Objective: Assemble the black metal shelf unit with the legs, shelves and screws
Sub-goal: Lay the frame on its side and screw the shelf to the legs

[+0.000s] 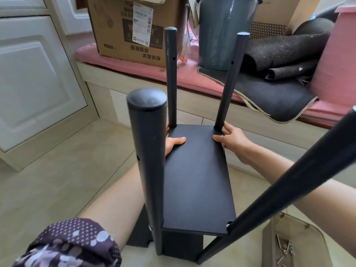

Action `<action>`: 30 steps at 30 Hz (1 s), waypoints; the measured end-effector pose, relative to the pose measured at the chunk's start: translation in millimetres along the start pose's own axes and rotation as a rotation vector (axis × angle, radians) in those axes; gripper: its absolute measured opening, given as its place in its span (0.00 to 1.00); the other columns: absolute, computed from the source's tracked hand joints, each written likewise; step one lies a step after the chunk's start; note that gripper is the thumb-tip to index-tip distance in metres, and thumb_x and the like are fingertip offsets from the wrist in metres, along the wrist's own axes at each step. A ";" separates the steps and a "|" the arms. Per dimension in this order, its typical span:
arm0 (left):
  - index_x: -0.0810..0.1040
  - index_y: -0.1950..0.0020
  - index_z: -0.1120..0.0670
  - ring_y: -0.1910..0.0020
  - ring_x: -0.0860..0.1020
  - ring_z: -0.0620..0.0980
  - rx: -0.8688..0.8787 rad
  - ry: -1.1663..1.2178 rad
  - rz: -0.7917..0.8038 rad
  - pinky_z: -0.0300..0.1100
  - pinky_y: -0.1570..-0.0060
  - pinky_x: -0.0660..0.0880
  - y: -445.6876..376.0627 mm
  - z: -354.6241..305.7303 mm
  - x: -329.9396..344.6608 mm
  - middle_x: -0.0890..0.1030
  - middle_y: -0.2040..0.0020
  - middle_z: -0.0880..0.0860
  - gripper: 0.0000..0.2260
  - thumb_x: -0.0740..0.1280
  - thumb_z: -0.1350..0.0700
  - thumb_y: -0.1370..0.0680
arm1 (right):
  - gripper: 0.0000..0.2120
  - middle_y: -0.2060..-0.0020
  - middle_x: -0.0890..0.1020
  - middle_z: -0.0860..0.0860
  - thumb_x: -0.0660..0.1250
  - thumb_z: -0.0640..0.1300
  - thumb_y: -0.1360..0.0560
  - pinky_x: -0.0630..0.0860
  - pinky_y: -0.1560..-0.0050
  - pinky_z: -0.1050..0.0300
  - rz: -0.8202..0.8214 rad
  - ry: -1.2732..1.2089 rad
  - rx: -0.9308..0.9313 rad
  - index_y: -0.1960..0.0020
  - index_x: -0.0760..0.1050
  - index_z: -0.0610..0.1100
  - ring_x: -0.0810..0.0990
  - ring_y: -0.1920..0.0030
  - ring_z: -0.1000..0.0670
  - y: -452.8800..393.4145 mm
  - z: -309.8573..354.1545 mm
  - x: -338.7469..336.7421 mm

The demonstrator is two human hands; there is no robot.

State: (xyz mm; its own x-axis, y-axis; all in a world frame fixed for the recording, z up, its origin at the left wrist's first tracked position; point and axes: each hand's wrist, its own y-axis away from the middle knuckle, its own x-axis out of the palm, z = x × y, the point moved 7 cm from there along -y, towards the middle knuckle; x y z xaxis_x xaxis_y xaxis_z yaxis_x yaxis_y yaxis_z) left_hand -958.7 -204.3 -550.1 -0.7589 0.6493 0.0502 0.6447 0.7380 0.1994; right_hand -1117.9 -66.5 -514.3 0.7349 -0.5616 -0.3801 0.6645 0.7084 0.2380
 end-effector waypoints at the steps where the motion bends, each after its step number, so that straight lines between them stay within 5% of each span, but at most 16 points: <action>1: 0.64 0.21 0.52 0.32 0.76 0.55 -0.001 0.003 0.005 0.54 0.30 0.71 0.9 -1.1 0.6 0.74 0.28 0.52 0.38 0.76 0.63 0.28 | 0.30 0.30 0.73 0.52 0.63 0.34 0.20 0.68 0.36 0.58 0.006 0.017 -0.003 0.22 0.59 0.50 0.71 0.30 0.51 1.8 1.7 -0.3; 5: 0.65 0.22 0.48 0.33 0.77 0.53 0.012 -0.054 0.000 0.53 0.31 0.72 2.9 -2.0 0.3 0.75 0.29 0.50 0.36 0.76 0.58 0.27 | 0.30 0.28 0.71 0.53 0.62 0.37 0.19 0.66 0.35 0.57 0.029 0.068 -0.011 0.21 0.56 0.51 0.69 0.28 0.51 4.8 5.0 -0.9; 10: 0.68 0.29 0.31 0.36 0.79 0.47 0.021 -0.258 -0.072 0.51 0.33 0.74 -3.8 23.3 -18.6 0.78 0.34 0.41 0.44 0.76 0.26 0.44 | 0.23 0.33 0.75 0.49 0.61 0.41 0.18 0.66 0.34 0.58 0.041 0.242 -0.030 0.24 0.63 0.48 0.73 0.33 0.48 17.6 8.3 1.8; 15: 0.66 0.22 0.45 0.32 0.76 0.53 -0.004 -0.277 -0.015 0.55 0.31 0.72 51.8 8.3 -20.5 0.74 0.28 0.48 0.36 0.76 0.45 0.27 | 0.16 0.41 0.82 0.46 0.65 0.39 0.21 0.76 0.36 0.51 0.076 0.369 -0.027 0.34 0.75 0.40 0.81 0.42 0.46 44.4 -6.3 4.0; 19: 0.70 0.24 0.48 0.33 0.77 0.53 -0.025 -0.295 0.021 0.57 0.32 0.74 97.1 6.0 -35.7 0.75 0.28 0.48 0.37 0.77 0.47 0.31 | 0.27 0.36 0.76 0.55 0.69 0.42 0.22 0.78 0.47 0.66 0.209 0.391 -0.056 0.26 0.66 0.44 0.78 0.45 0.59 95.0 -16.0 -1.8; 23: 0.80 0.40 0.50 0.41 0.81 0.55 -0.004 -0.348 0.055 0.52 0.41 0.80 140.7 1.3 -43.1 0.83 0.42 0.53 0.13 0.73 0.59 0.23 | 0.17 0.39 0.79 0.42 0.63 0.40 0.19 0.76 0.43 0.57 0.240 0.512 -0.102 0.33 0.72 0.34 0.79 0.41 0.45 154.7 -8.7 -8.3; 26: 0.82 0.52 0.50 0.56 0.84 0.39 0.008 -0.334 0.029 0.32 0.62 0.79 172.1 2.3 -47.0 0.85 0.58 0.41 0.09 0.70 0.64 0.21 | 0.16 0.38 0.79 0.49 0.62 0.34 0.20 0.75 0.46 0.65 0.307 0.568 -0.157 0.34 0.75 0.42 0.78 0.44 0.55 188.0 -11.8 -8.0; 30: 0.85 0.51 0.49 0.50 0.85 0.44 -0.002 -0.335 -0.024 0.35 0.49 0.79 208.2 11.2 -50.9 0.87 0.55 0.46 0.14 0.66 0.67 0.21 | 0.24 0.41 0.79 0.60 0.64 0.30 0.24 0.75 0.42 0.66 0.373 0.488 -0.221 0.38 0.72 0.57 0.78 0.39 0.59 218.4 -10.8 -8.5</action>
State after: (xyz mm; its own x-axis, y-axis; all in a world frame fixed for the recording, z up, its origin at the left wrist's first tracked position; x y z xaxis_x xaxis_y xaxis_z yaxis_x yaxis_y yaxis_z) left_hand -784.8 -81.7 -522.0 -0.7014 0.6561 -0.2787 0.6261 0.7539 0.1990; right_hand -980.5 97.6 -468.7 0.7301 -0.0388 -0.6823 0.2945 0.9188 0.2629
